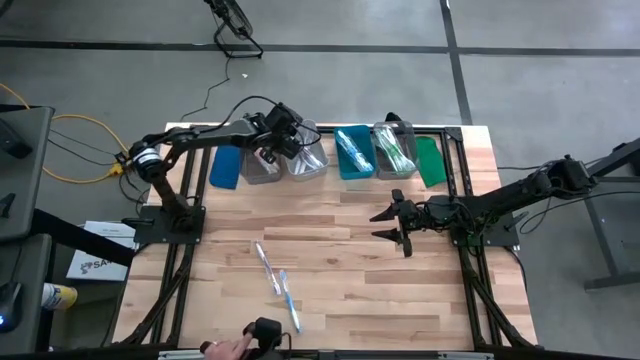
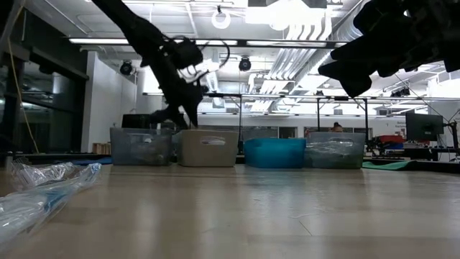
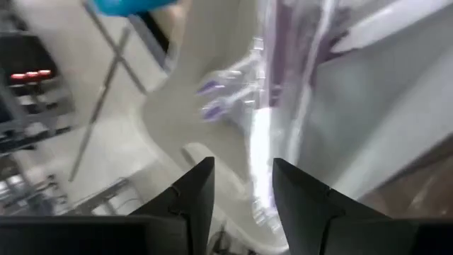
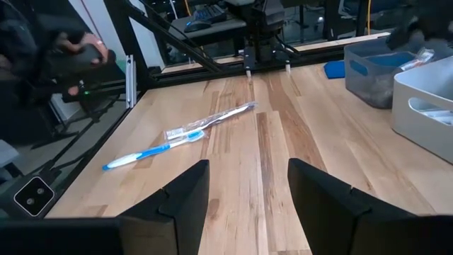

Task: Pick & Place Toothbrushes
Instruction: Put the blue toothbrush into the blue bin

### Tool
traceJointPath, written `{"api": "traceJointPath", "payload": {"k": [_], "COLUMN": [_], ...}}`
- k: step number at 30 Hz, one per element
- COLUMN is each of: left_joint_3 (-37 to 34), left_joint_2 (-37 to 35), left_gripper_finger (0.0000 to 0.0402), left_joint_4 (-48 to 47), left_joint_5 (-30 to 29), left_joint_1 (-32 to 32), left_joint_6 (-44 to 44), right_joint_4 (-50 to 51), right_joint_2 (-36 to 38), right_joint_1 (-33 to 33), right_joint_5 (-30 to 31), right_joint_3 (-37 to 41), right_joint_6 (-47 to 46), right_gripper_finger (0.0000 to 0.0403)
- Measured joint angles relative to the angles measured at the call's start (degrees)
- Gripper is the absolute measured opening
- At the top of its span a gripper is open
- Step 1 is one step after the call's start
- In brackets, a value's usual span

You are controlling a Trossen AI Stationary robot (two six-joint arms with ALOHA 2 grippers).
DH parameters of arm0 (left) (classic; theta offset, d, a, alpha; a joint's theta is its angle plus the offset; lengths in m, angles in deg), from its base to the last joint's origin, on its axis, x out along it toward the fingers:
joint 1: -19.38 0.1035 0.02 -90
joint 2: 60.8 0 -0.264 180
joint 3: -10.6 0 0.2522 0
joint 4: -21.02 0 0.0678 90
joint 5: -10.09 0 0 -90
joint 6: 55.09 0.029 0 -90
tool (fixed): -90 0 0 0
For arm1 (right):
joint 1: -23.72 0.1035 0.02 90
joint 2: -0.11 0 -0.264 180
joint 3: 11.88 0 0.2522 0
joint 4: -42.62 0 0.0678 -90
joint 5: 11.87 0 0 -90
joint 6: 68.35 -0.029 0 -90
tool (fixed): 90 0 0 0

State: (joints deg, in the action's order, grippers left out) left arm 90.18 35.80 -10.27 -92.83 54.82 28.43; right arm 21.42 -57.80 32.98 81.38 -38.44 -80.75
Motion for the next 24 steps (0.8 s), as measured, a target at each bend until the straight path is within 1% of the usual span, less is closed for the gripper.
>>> {"api": "traceJointPath", "payload": {"k": [2,6,9,13,16,18,21,24], "left_joint_3": [0.1,0.1,0.0,0.0,0.0,0.0,0.0,0.0], "left_joint_2": [-1.8,-5.8,-8.8,-11.2,-11.9,-11.9,-11.9,-11.9], "left_gripper_finger": [0.0138,0.0138,0.0138,0.0138,0.0138,0.0138,0.0138,0.0138], "left_joint_4": [-0.4,-4.9,-11.3,-19.0,-24.6,-27.9,-30.4,-30.7], "left_joint_5": [-0.3,-0.1,3.5,9.1,12.7,13.9,15.1,15.1], "left_joint_1": [-0.8,-2.8,-4.2,-7.7,-11.2,-14.2,-19.3,-25.1], "left_joint_6": [0.0,-1.0,-2.9,-5.8,-6.2,-6.9,-9.0,-11.4], "right_joint_4": [0.0,0.1,0.4,0.6,0.6,0.6,0.6,0.6], "right_joint_2": [0.0,0.0,0.0,0.0,0.0,0.0,0.0,0.0], "right_joint_1": [0.0,0.0,0.0,0.0,0.0,0.0,0.0,0.0], "right_joint_5": [0.0,0.0,-0.2,-0.2,-0.2,-0.2,-0.2,-0.2], "right_joint_3": [0.0,0.0,0.0,0.0,0.0,0.0,0.0,0.0], "right_joint_6": [0.0,-0.4,-0.9,-0.9,-1.1,-1.3,-1.3,-1.3], "right_gripper_finger": [0.0185,0.0185,0.0185,0.0185,0.0185,0.0185,0.0185,0.0185]}}
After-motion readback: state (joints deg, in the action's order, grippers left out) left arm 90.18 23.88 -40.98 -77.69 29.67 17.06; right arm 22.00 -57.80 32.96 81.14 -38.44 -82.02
